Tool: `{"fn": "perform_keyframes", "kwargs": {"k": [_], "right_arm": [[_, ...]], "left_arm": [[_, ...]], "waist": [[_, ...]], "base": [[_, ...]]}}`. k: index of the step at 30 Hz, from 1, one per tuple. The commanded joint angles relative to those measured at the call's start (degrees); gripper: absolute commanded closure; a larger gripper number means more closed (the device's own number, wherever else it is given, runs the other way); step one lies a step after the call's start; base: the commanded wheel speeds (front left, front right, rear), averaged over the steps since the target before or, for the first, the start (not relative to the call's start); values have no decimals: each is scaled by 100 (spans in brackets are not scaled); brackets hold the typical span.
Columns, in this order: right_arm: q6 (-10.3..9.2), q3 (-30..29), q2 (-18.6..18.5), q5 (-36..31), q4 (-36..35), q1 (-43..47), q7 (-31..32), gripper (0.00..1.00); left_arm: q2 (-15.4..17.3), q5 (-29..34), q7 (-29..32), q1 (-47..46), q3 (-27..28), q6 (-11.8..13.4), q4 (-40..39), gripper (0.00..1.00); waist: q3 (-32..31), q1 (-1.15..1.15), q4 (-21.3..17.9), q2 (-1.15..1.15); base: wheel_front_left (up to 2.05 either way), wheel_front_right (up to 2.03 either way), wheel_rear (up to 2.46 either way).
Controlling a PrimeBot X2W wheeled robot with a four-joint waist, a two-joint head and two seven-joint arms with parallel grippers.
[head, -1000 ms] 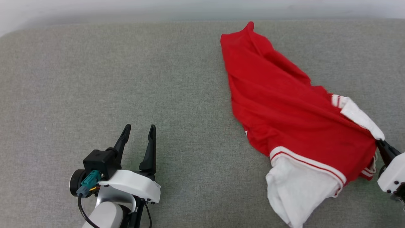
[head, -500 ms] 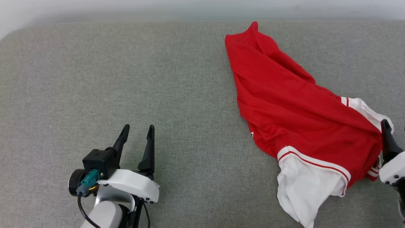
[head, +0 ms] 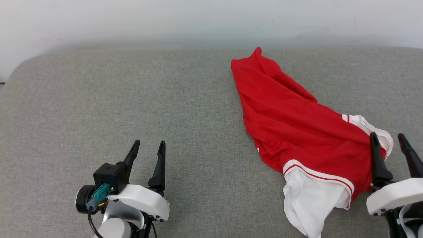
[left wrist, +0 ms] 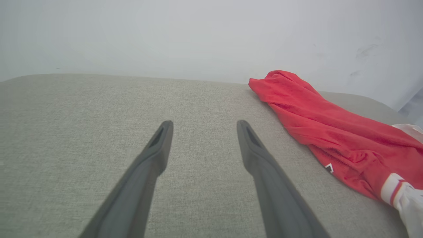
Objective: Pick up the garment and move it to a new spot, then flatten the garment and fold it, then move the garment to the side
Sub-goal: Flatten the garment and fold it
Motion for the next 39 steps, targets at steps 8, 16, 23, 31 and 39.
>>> {"fn": "perform_keyframes", "kwargs": {"k": [8, 16, 23, 31, 39], "right_arm": [[-6, 360, 78, -171, -815, 654, 61, 0], [-6, 466, 82, 86, -1125, 824, -10, 0], [-6, 533, 82, 204, -1184, 778, -100, 0], [-6, 594, 82, 258, -1210, 528, -289, 0], [-6, 737, 83, 346, -1086, 292, -554, 0]], "left_arm": [[45, 231, 352, -138, -433, -122, -245, 0], [-111, 456, 1248, -652, -1420, -760, -369, 0], [-336, 567, 2143, -1230, -2305, -1382, -209, 0], [-471, 496, 2743, -1859, -3230, -1645, 172, 0], [-390, 257, 3094, -2468, -4003, -1670, 886, 0]], "waist": [[-230, 0, -170, 0], [-154, 0, -417, 0], [99, 0, -705, 0], [594, 0, -993, 0], [976, 0, -1198, 0]], "base": [[0, 0, 0], [0, 0, 0], [0, 0, 0], [0, 0, 0], [0, 0, 0]]}}
